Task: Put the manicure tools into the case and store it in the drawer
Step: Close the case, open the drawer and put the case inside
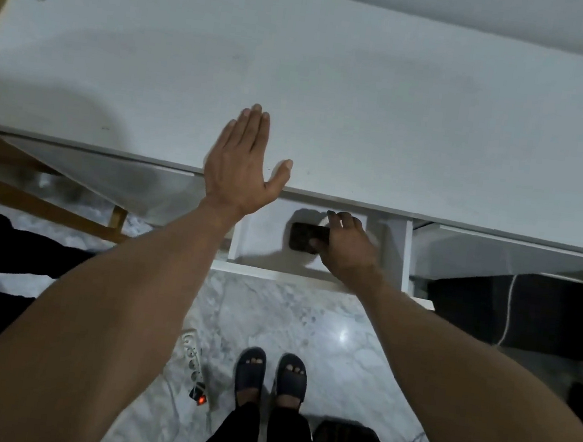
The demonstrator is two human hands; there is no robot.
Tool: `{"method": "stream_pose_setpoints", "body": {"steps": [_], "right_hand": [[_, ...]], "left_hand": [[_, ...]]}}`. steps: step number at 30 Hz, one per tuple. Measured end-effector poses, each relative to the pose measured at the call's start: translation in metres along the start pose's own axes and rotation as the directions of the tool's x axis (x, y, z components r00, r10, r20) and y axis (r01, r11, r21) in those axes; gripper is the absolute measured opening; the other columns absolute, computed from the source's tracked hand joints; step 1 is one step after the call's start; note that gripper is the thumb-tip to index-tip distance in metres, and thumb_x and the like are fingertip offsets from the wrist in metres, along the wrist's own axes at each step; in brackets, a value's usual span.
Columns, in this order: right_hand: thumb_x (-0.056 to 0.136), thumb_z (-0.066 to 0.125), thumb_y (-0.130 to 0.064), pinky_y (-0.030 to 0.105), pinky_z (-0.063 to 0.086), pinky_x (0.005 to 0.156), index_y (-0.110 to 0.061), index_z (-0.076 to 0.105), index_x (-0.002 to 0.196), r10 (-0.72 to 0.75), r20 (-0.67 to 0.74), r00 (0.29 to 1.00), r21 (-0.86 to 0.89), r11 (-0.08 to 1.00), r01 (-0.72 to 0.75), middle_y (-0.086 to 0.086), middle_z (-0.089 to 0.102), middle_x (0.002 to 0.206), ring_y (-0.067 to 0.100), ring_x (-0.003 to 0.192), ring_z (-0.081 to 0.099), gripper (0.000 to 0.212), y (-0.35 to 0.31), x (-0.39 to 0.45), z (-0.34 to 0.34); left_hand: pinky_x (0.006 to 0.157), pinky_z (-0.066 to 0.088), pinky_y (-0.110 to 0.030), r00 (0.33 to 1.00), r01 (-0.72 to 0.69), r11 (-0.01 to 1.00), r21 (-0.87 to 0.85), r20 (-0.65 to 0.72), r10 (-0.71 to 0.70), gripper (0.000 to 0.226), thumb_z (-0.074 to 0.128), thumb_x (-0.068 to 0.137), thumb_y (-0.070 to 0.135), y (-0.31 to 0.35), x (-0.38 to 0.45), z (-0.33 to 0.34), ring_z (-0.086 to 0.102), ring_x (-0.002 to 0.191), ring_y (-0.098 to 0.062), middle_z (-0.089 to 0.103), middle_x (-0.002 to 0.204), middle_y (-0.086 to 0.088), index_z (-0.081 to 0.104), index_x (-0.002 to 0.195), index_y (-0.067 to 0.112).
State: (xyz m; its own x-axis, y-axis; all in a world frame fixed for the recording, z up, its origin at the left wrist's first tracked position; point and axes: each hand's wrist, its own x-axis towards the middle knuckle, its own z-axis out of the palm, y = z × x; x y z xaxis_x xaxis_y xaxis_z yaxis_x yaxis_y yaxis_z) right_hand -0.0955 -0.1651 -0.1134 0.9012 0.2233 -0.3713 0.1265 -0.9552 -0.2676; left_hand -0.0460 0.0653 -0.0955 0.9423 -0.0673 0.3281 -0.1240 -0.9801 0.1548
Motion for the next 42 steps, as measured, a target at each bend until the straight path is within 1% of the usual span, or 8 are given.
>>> {"method": "stream_pose_setpoints", "body": {"steps": [4, 7, 12, 19, 23, 29, 33, 42], "right_hand": [[0.098, 0.048, -0.044, 0.044, 0.038, 0.110, -0.007, 0.034, 0.147, 0.024, -0.096, 0.995, 0.000, 1.000, -0.024, 0.015, 0.042, 0.147, 0.032, 0.136, 0.038, 0.063, 0.008, -0.041, -0.026], [0.099, 0.047, -0.042, 0.041, 0.034, 0.113, -0.004, 0.035, 0.146, 0.038, -0.190, 0.981, -0.018, 0.999, -0.042, 0.015, 0.043, 0.146, 0.031, 0.137, 0.038, 0.061, 0.013, -0.074, -0.039], [0.099, 0.044, -0.044, 0.043, 0.033, 0.115, -0.004, 0.034, 0.146, 0.058, -0.245, 0.968, -0.080, 0.994, -0.079, 0.016, 0.042, 0.149, 0.033, 0.141, 0.036, 0.062, 0.023, -0.127, -0.033], [0.102, 0.029, -0.052, 0.043, 0.015, 0.123, -0.009, 0.011, 0.156, 0.119, -0.141, 0.983, -0.113, 0.984, -0.136, 0.009, 0.013, 0.164, 0.025, 0.152, 0.010, 0.071, 0.021, -0.175, -0.004], [0.102, 0.022, -0.054, 0.045, 0.008, 0.124, -0.010, 0.000, 0.156, 0.132, -0.073, 0.989, -0.123, 0.982, -0.141, 0.007, -0.002, 0.165, 0.024, 0.153, -0.002, 0.073, 0.021, -0.193, 0.013], [0.103, 0.024, -0.053, 0.045, 0.006, 0.124, -0.009, -0.001, 0.156, 0.104, -0.126, 0.987, -0.137, 0.983, -0.121, 0.009, -0.003, 0.165, 0.025, 0.153, -0.003, 0.074, 0.026, -0.194, 0.014], [0.102, 0.022, -0.055, 0.044, 0.003, 0.123, -0.010, -0.003, 0.156, 0.117, -0.065, 0.991, -0.136, 0.983, -0.125, 0.008, -0.006, 0.165, 0.024, 0.153, -0.006, 0.074, 0.033, -0.184, 0.013], [0.102, 0.027, -0.051, 0.045, 0.010, 0.124, -0.008, -0.004, 0.156, 0.100, -0.081, 0.992, -0.102, 0.989, -0.108, 0.009, -0.007, 0.165, 0.025, 0.153, -0.005, 0.076, 0.039, -0.142, -0.003]], "left_hand": [[0.131, 0.015, -0.046, 0.981, 0.018, 0.998, -0.063, 0.195, -0.005, 0.085, 0.028, 0.104, 0.061, 0.005, 0.004, -0.018, 0.019, 0.160, -0.034, 0.022, 0.170, -0.022, 0.023, 0.162, -0.002], [0.132, 0.011, -0.047, 0.953, 0.075, 0.986, -0.148, 0.301, -0.028, 0.085, 0.025, 0.103, 0.058, 0.010, -0.006, -0.034, 0.018, 0.159, -0.037, 0.022, 0.169, -0.025, 0.027, 0.160, -0.005], [0.130, 0.018, -0.050, 0.964, 0.091, 0.962, -0.256, 0.263, -0.021, 0.079, 0.026, 0.104, 0.052, 0.033, -0.087, -0.052, 0.024, 0.158, -0.036, 0.027, 0.168, -0.022, 0.035, 0.157, -0.005], [0.127, 0.026, -0.053, 0.948, 0.105, 0.971, -0.214, 0.316, -0.033, 0.070, 0.027, 0.106, 0.049, 0.049, -0.189, -0.066, 0.032, 0.155, -0.033, 0.035, 0.165, -0.018, 0.044, 0.154, 0.000], [0.129, 0.023, -0.046, 0.938, 0.105, 0.974, -0.201, 0.347, -0.030, 0.072, 0.027, 0.106, 0.049, 0.054, -0.218, -0.065, 0.032, 0.155, -0.032, 0.039, 0.163, -0.019, 0.045, 0.153, -0.002], [0.132, 0.011, -0.042, 0.931, 0.117, 0.975, -0.187, 0.364, -0.041, 0.079, 0.017, 0.105, 0.054, 0.063, -0.223, -0.065, 0.013, 0.161, -0.028, 0.018, 0.171, -0.016, 0.027, 0.161, -0.001], [0.130, -0.004, -0.034, 0.917, 0.158, 0.969, -0.190, 0.392, -0.073, 0.084, 0.010, 0.101, 0.058, 0.067, -0.214, -0.060, 0.006, 0.162, -0.025, 0.012, 0.173, -0.013, 0.022, 0.163, 0.001], [0.132, 0.006, -0.041, 0.925, 0.178, 0.965, -0.193, 0.368, -0.097, 0.083, 0.016, 0.102, 0.056, 0.066, -0.173, -0.042, 0.011, 0.161, -0.031, 0.018, 0.171, -0.017, 0.023, 0.162, -0.001]]}}
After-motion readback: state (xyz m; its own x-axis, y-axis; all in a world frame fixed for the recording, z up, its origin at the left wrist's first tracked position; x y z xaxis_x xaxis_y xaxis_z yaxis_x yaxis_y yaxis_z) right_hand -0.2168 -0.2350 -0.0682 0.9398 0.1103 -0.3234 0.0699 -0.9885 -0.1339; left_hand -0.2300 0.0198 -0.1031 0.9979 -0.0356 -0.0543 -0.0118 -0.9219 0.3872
